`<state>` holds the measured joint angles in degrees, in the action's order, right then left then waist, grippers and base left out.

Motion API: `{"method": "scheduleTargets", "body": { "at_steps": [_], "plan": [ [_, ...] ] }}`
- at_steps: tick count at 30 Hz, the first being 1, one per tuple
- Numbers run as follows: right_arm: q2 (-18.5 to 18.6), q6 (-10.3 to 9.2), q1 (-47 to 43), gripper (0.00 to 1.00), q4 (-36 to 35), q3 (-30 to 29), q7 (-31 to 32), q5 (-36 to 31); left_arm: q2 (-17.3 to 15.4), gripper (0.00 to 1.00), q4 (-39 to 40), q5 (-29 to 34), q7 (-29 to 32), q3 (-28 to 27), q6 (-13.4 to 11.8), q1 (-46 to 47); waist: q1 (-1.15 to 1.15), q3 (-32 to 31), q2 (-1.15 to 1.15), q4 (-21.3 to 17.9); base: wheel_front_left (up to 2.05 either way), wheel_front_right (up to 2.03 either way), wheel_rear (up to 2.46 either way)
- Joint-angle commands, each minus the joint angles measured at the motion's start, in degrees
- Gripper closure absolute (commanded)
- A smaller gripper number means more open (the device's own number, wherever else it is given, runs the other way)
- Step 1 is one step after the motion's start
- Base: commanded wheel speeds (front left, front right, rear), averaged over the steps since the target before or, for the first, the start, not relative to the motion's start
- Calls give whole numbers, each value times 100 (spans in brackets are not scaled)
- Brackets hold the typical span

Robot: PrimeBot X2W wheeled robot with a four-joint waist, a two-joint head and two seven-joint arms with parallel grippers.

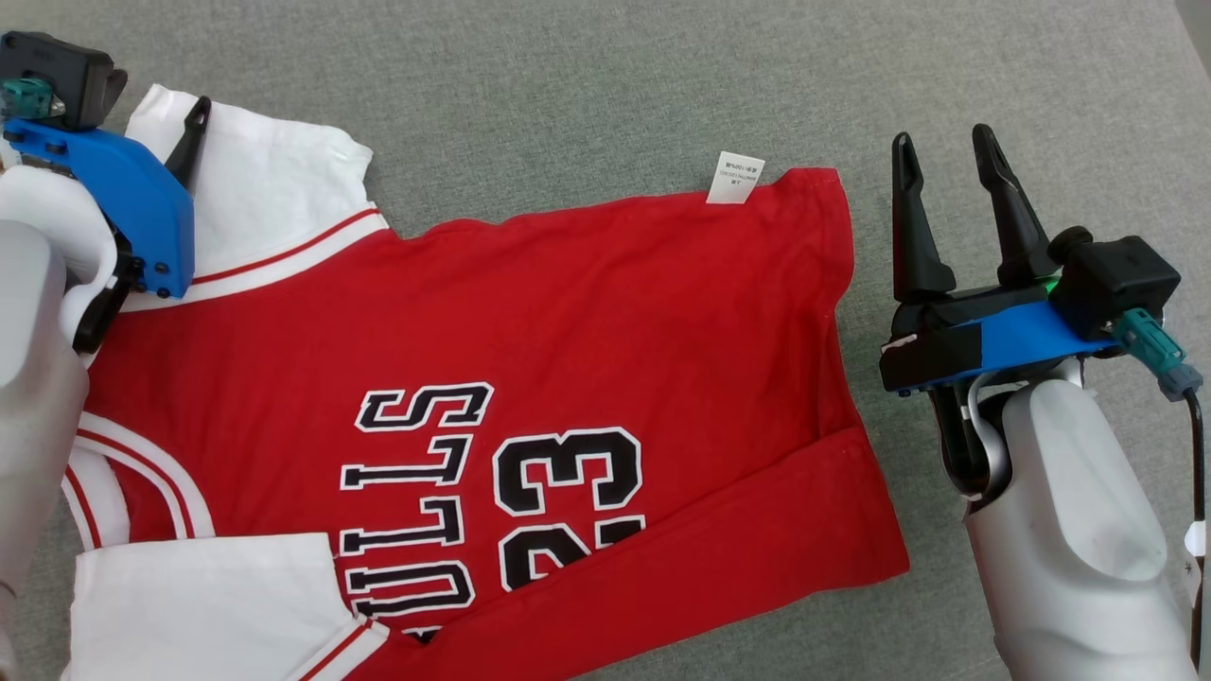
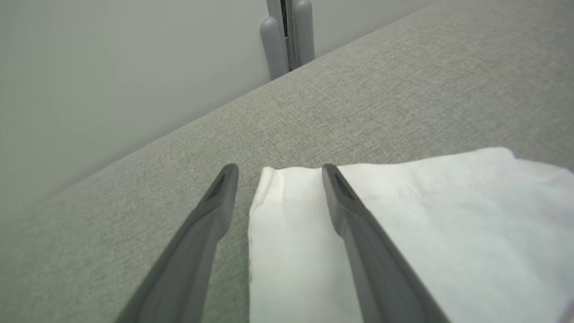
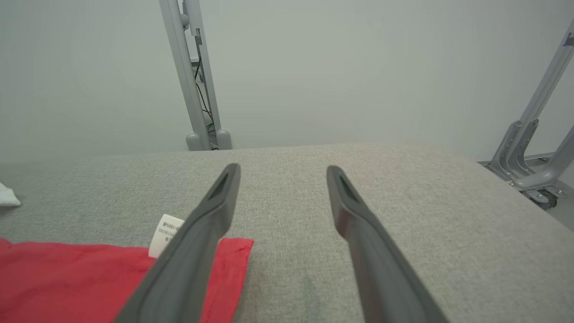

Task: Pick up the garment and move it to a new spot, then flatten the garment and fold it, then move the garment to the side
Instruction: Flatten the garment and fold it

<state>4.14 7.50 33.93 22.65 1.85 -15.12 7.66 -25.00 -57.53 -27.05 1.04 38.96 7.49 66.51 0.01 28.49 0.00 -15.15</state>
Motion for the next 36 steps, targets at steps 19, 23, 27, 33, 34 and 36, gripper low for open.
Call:
{"method": "scheduleTargets", "body": {
  "at_steps": [19, 23, 27, 33, 34, 36],
  "plan": [
    [334, -2, 421, 0, 374, 285, 349, 24, -207, 100, -50, -1179, 392, 1152, -7, 370, -1, -83, 0, 43, 0, 0, 0],
    [520, -2, 568, 0, 512, 506, 856, 78, -164, 100, -44, -1284, 246, 1335, -7, 426, -1, -134, 0, 133, 0, 0, 0],
    [609, -2, 667, 0, 709, 670, 1302, 170, -96, 100, -34, -1362, 103, 1501, -6, 521, -1, -135, 0, 242, 0, 0, 0],
    [705, -3, 781, 0, 1086, 930, 1825, 342, -18, 100, -61, -1481, -71, 1725, -6, 670, -1, -76, 0, 387, 0, 0, 0],
    [718, -2, 801, 0, 1145, 967, 1875, 378, -10, 100, -71, -1504, -84, 1763, -6, 688, -1, -67, 0, 402, 0, 0, 0],
    [753, -2, 848, 0, 1269, 1034, 1967, 421, 14, 100, -88, -1540, -136, 1829, -6, 726, -1, -51, 0, 426, 0, 0, 0]
  ]
}}
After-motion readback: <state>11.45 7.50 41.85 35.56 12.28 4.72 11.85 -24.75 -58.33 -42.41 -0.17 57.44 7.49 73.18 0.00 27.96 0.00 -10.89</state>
